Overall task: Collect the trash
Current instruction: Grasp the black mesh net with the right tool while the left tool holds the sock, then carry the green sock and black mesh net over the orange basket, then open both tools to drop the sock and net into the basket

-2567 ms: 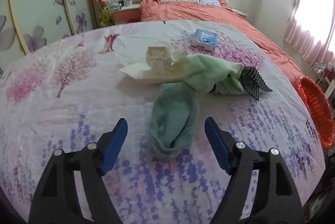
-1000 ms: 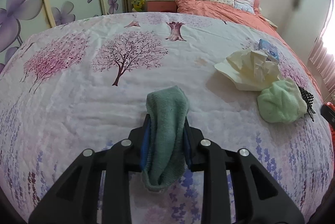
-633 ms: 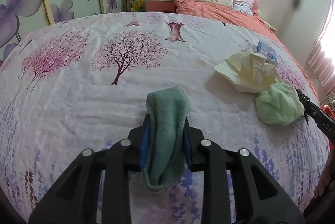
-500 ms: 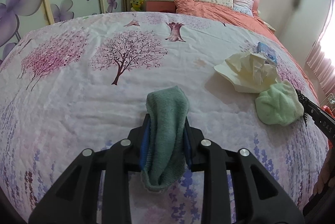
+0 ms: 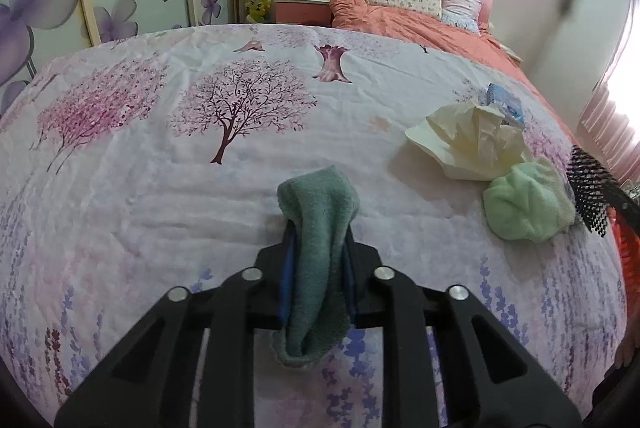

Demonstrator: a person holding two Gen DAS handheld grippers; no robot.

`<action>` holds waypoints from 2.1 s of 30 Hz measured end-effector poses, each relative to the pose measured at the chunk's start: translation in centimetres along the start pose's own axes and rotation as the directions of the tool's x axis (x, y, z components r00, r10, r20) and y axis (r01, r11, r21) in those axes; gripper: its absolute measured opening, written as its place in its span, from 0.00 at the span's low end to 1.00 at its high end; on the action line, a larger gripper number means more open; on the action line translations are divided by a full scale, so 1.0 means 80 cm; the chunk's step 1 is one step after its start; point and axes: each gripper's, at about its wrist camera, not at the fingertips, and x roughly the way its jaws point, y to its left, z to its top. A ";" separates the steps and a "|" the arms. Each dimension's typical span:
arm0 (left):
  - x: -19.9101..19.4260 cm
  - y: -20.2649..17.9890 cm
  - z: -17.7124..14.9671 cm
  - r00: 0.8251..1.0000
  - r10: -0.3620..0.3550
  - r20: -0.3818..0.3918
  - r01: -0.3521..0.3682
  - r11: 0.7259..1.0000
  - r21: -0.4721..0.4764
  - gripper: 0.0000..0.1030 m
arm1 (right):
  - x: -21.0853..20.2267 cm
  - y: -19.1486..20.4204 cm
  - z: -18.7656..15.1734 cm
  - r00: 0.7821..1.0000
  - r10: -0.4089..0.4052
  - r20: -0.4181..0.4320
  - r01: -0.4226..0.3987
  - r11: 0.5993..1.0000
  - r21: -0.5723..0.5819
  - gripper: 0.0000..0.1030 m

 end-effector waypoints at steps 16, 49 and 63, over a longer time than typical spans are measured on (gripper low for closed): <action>-0.095 -0.098 0.017 0.981 -0.165 0.103 0.154 0.982 0.110 0.16 | -0.110 -0.084 0.011 0.990 0.027 0.139 -0.048 0.988 0.148 0.03; -0.124 -0.527 -0.066 0.781 -0.605 -0.156 0.601 0.658 0.454 0.17 | -0.178 -0.313 -0.036 0.961 -0.221 0.167 0.124 0.882 0.455 0.03; -0.051 -0.566 -0.079 0.823 -0.523 -0.224 0.563 0.696 0.445 0.44 | -0.138 -0.363 -0.055 0.983 -0.180 0.035 0.138 0.853 0.503 0.23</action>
